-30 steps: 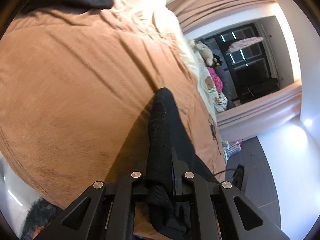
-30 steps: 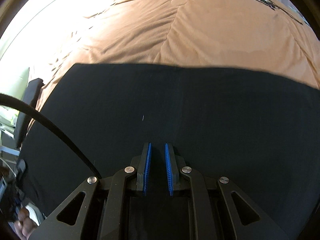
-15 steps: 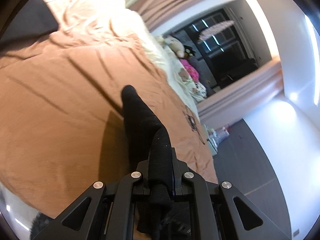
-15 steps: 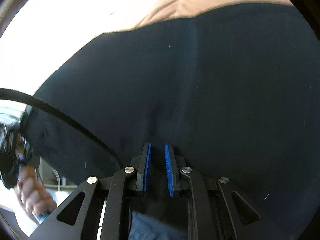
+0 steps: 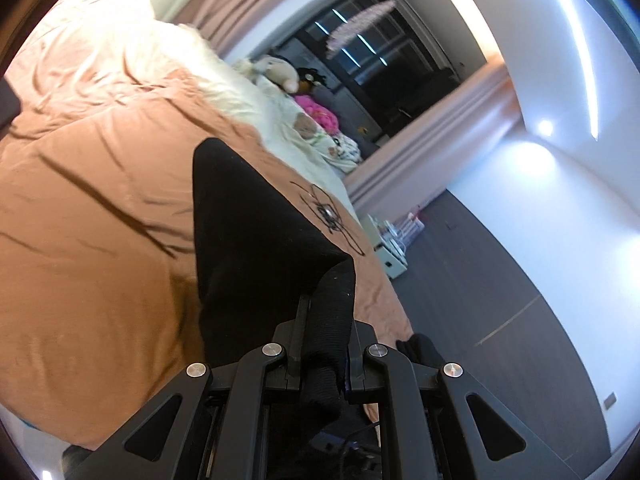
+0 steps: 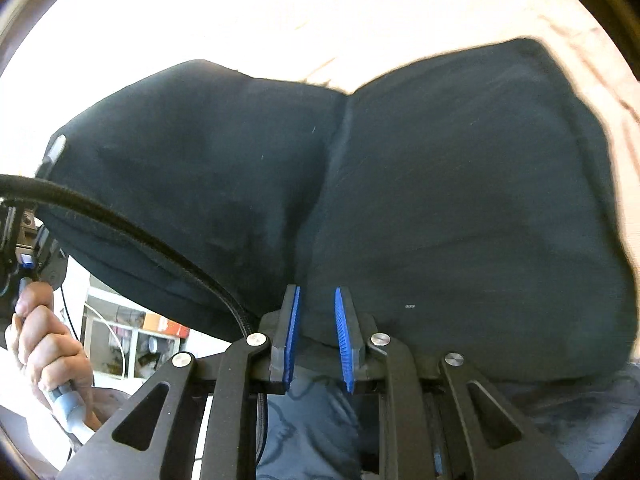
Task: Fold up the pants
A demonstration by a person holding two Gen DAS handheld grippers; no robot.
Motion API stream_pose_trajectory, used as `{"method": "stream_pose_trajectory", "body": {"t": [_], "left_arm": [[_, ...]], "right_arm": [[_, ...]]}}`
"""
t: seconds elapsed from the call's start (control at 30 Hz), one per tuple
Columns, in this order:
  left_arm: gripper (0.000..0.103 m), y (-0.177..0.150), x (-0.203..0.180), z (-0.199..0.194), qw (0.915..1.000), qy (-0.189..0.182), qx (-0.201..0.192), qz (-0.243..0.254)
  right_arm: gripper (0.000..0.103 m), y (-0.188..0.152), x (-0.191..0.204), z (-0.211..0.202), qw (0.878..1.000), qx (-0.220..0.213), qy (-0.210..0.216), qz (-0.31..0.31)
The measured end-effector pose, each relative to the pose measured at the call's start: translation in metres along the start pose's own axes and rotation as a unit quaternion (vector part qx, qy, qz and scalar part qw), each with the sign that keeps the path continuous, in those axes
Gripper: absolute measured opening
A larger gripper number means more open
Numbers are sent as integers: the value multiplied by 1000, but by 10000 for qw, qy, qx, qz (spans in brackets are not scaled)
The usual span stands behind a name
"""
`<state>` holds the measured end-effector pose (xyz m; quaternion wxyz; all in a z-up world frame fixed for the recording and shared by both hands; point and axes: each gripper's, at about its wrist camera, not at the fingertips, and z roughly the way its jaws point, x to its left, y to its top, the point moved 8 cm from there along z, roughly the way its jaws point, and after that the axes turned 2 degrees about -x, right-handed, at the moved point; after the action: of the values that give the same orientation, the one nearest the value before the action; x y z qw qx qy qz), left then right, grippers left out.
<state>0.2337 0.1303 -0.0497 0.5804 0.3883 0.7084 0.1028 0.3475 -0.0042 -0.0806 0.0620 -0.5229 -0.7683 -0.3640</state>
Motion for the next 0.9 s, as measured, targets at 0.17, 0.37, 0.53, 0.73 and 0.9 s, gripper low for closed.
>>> {"method": "stream_pose_trajectory", "body": {"t": [0.17,0.37,0.53,0.73,0.9], "left_arm": [[12,-13,-26,15,9996,-94,182,216],[12,-29,-54,37,9981,-192,431,401],[12,-47,-80,60,9954,-255,681,625],[12,-74,-101,92,9906,-357,1058,789],[12,-104,-110,121,9849,-403,1446,865]], "right_arm": [[45,7,-18,-36,9987,-479,-143,95],[45,0,-56,-84,9962,-783,-162,356],[45,-13,-80,-113,9930,-966,-182,659],[45,-25,-105,-139,9890,-1133,-232,925],[45,-32,-128,-156,9858,-1257,-268,1083]]}}
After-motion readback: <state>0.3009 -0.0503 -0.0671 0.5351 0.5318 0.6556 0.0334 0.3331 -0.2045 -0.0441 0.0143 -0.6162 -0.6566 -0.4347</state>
